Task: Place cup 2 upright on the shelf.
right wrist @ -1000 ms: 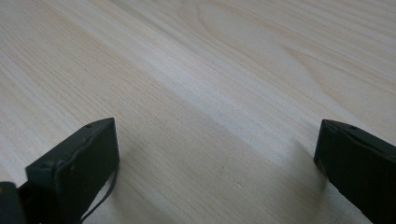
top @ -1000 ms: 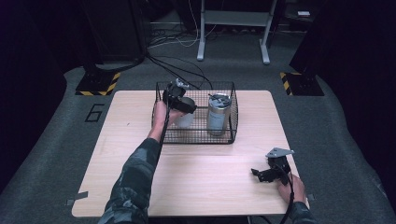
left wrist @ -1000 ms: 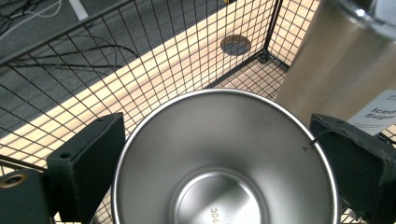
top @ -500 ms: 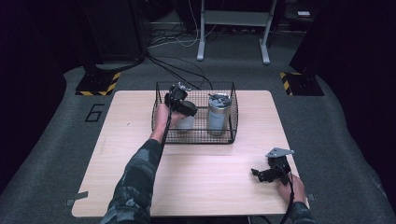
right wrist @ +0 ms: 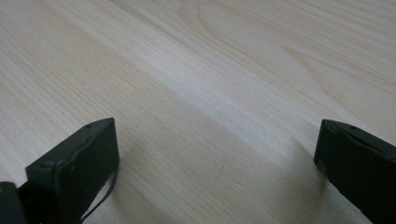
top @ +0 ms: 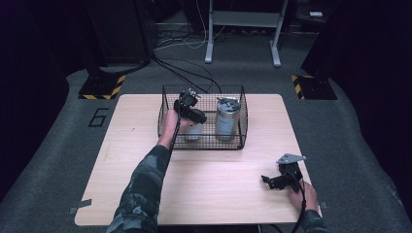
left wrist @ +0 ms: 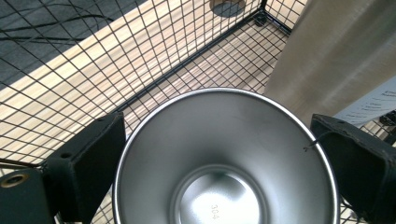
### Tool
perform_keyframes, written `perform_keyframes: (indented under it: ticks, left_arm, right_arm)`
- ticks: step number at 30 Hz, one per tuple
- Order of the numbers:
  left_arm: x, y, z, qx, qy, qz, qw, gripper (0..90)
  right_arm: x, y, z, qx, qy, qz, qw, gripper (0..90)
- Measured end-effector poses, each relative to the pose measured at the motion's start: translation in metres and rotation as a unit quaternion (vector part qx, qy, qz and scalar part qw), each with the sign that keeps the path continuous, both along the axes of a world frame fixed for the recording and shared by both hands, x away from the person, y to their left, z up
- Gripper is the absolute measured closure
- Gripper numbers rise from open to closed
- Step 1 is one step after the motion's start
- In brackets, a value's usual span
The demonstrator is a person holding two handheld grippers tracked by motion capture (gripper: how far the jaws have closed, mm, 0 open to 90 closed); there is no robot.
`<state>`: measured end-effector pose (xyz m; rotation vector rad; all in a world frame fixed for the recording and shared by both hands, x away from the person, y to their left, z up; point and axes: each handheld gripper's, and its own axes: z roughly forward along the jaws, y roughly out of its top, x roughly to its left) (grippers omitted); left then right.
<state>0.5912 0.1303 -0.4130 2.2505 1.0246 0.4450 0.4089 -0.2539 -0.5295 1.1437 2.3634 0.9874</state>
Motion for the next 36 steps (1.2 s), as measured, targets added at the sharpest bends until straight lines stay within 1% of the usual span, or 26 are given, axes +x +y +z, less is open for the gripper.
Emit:
perform_keyframes:
  ticks: [1, 5, 12, 17, 21, 23, 24, 25, 27, 28, 31, 32, 33, 36]
  left_arm:
    - [0.0, 0.0, 0.0, 0.001, 0.002, -0.001, 1.0, 6.2]
    - [0.0, 0.0, -0.002, 0.003, 0.002, 0.001, 1.0, 6.1]
    - [0.0, 0.0, -0.003, 0.012, 0.003, 0.011, 0.9999, 6.0]
    - [-0.001, 0.001, -0.002, 0.02, 0.009, 0.008, 0.9997, 5.8]
    - [-0.003, 0.003, -0.003, 0.024, 0.012, 0.014, 0.9995, 5.7]
    - [-0.003, 0.004, -0.002, 0.016, 0.012, 0.018, 0.9996, 5.5]
    - [-0.003, 0.004, -0.002, 0.015, 0.011, 0.018, 0.9997, 5.4]
    - [-0.003, 0.003, -0.002, 0.015, 0.014, 0.016, 0.9997, 5.2]
    - [-0.005, 0.003, 0.0, 0.011, 0.01, 0.016, 0.9998, 4.4]
    - [-0.006, 0.003, 0.002, 0.003, 0.007, 0.018, 0.9998, 3.5]
    - [-0.01, 0.005, 0.009, -0.005, -0.001, 0.016, 0.9999, 1.6]
    - [-0.012, 0.006, 0.011, -0.008, -0.007, 0.016, 0.9998, 1.5]
    - [-0.014, 0.006, 0.015, -0.008, -0.01, 0.015, 0.9998, 0.8]
    - [-0.021, 0.009, 0.024, -0.019, -0.021, 0.008, 0.9996, 0.3]
  right_arm:
    - [0.0, 0.0, 0.0, 0.0, 0.0, 0.0, 1.0, 0.0]
    - [0.0, 0.0, 0.0, 0.0, 0.0, 0.0, 1.0, 0.0]
    - [0.0, 0.0, 0.0, 0.0, 0.0, 0.0, 1.0, 0.0]
    - [0.0, 0.0, 0.0, 0.0, 0.0, 0.0, 1.0, 0.0]
    - [0.0, 0.0, 0.0, 0.0, 0.0, 0.0, 1.0, 0.0]
    - [0.0, 0.0, 0.0, 0.0, 0.0, 0.0, 1.0, 0.0]
    - [0.0, 0.0, 0.0, 0.0, 0.0, 0.0, 1.0, 0.0]
    - [0.0, 0.0, 0.0, 0.0, 0.0, 0.0, 1.0, 0.0]
    - [0.0, 0.0, 0.0, 0.0, 0.0, 0.0, 1.0, 0.0]
    - [0.0, 0.0, 0.0, 0.0, 0.0, 0.0, 1.0, 0.0]
    - [0.0, 0.0, 0.0, 0.0, 0.0, 0.0, 1.0, 0.0]
    - [0.0, 0.0, 0.0, 0.0, 0.0, 0.0, 1.0, 0.0]
    - [0.0, 0.0, 0.0, 0.0, 0.0, 0.0, 1.0, 0.0]
    - [0.0, 0.0, 0.0, 0.0, 0.0, 0.0, 1.0, 0.0]
